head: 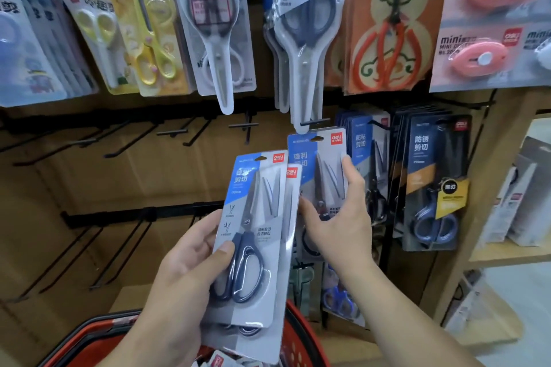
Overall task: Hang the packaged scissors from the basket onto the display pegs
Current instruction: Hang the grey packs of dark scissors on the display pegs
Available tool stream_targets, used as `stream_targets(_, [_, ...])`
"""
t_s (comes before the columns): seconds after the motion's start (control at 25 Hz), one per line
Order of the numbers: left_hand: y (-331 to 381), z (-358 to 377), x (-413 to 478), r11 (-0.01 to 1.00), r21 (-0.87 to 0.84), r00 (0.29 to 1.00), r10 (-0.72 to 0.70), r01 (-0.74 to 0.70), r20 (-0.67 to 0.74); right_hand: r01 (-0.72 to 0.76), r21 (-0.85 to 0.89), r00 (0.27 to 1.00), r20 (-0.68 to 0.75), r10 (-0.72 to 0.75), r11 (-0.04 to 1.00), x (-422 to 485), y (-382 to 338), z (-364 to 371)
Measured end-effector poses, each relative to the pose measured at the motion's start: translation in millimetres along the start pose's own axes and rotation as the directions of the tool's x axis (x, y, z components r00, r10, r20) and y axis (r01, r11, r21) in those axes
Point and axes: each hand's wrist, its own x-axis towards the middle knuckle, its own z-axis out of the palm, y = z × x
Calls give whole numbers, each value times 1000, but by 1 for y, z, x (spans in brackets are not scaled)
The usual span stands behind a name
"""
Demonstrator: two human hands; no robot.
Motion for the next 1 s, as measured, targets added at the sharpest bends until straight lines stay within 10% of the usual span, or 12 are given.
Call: stream_targets(1.0, [0, 5, -20, 997, -81, 997, 3, -10, -77, 57, -47, 996, 72, -53, 997, -9, -7, -6])
